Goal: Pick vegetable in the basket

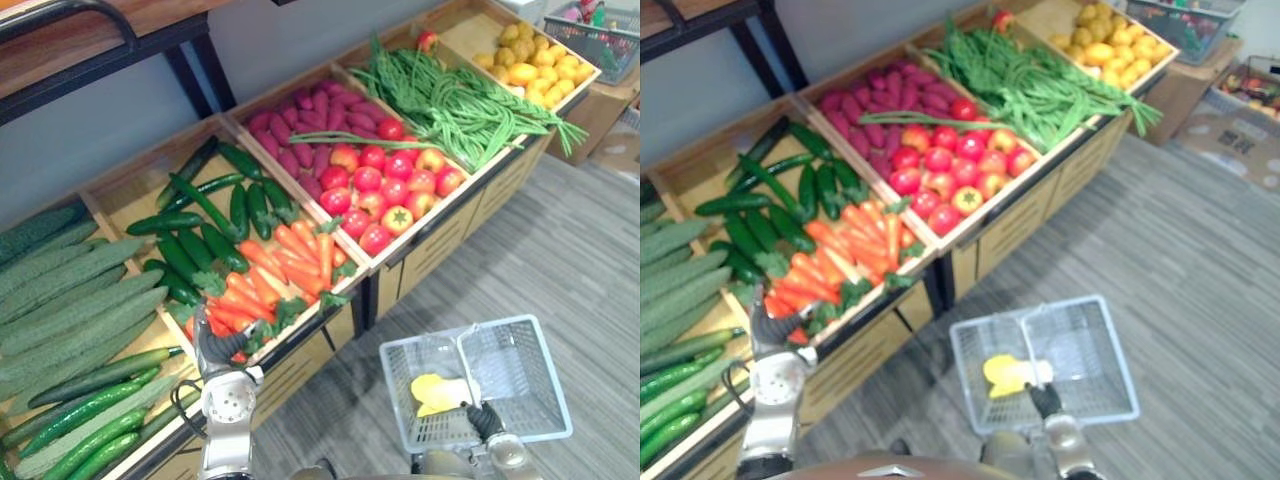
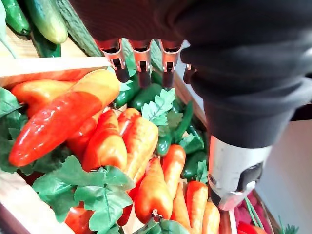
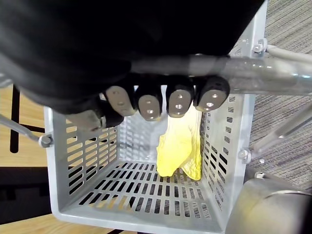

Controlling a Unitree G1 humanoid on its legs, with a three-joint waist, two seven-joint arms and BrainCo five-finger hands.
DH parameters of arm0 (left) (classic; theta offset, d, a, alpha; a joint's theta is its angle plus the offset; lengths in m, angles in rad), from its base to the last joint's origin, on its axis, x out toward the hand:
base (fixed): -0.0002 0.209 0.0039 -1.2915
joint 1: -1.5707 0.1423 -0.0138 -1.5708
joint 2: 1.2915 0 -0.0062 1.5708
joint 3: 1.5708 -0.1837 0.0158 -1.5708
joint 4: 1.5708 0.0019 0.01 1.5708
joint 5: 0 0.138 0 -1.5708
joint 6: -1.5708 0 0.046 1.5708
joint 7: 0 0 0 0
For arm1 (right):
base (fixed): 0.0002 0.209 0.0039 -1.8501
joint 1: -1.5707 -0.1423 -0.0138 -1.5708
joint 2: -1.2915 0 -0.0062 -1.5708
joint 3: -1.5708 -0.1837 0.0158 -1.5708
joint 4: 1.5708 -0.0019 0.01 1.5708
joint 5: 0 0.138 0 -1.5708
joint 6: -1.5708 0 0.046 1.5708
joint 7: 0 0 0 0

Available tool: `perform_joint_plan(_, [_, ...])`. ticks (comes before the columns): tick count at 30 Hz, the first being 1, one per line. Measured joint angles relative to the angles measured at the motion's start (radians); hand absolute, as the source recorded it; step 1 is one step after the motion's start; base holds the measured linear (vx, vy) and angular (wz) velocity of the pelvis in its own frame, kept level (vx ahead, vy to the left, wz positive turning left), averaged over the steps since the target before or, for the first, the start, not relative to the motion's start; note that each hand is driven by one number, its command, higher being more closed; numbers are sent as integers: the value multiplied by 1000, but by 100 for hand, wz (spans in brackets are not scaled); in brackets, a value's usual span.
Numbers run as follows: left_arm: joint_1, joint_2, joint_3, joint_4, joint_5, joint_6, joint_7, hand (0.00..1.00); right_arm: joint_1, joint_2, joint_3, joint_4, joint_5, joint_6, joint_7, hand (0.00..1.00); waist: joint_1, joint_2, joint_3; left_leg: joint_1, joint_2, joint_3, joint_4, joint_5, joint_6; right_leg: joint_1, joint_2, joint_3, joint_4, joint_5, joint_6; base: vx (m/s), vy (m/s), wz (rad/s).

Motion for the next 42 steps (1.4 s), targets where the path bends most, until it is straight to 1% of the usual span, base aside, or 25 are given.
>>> perform_joint_plan(4, [2, -2, 2, 0, -25, -4, 0, 0, 6, 7, 7, -4, 0, 0, -1, 100, 1, -7, -4, 0, 1, 1, 0, 0, 0, 3, 0, -1, -1, -1, -2, 0, 0, 0])
perform_joint_plan(6, [2, -8, 16, 1, -27, -4, 0, 0, 9, 22, 6, -4, 0, 0, -2, 100, 3, -16, -9, 0, 3, 3, -1, 0, 0, 3, 2, -1, -1, -2, -3, -5, -16, 0])
perform_joint_plan(10, [-3, -12, 38, 1, -27, -4, 9, 0, 10, 29, 6, -4, 0, 1, -3, 100, 4, -21, -12, 0, 3, 3, -2, 0, 0, 2, 2, -2, -1, -2, -3, 0, 0, 0])
perform_joint_plan(14, [-24, -11, 67, 1, -26, -3, 16, 0, 10, 29, 6, -5, -1, 1, -3, 100, 10, -21, -12, -2, 3, 4, -2, 0, -1, -4, 2, -1, -1, -2, -3, 0, -7, -1])
perform_joint_plan(19, [-61, -6, 111, 34, -26, 9, 51, 0, 9, 29, 5, -9, -1, 1, -2, 100, 18, -21, -12, -14, 3, 4, -2, 1, -2, -19, 4, 1, -1, -2, -3, 0, -12, -2])
perform_joint_plan(25, [-70, 12, 122, 46, -26, 19, 65, 0, 1, 29, 5, -14, -1, 0, -2, 100, 19, -26, -15, -39, 1, 3, -3, 2, -2, -48, 3, 3, -1, -2, -3, 7, -17, -1])
perform_joint_plan(28, [-89, 12, 143, 90, -26, 21, 78, 0, -2, 29, 6, -13, -1, 1, -2, 100, 19, -26, -15, -38, 0, 3, -8, 2, -2, -49, 5, 2, -1, -2, -3, 0, 0, 0])
perform_joint_plan(36, [-111, 24, 145, 121, -26, 21, 86, 0, -17, 27, 5, -13, 0, 0, -3, 100, 17, -25, -13, -73, -6, 4, -13, 3, -2, -89, 3, 6, 0, -2, -3, 2, -29, -2])
perform_joint_plan(39, [-129, 25, 143, 121, -26, 21, 86, 0, -27, 25, 4, -13, 0, 0, -5, 100, 16, -22, -5, -75, -6, 5, -15, 2, -2, -93, 5, 9, 0, -2, -3, 16, -37, -3])
perform_joint_plan(42, [-154, 46, 133, 121, -23, 21, 87, 0, -40, 24, 4, -13, 0, 0, -7, 100, 13, -23, 7, -79, -9, 5, -16, 2, -2, -98, 3, 10, 0, -2, -3, -1, -36, -1])
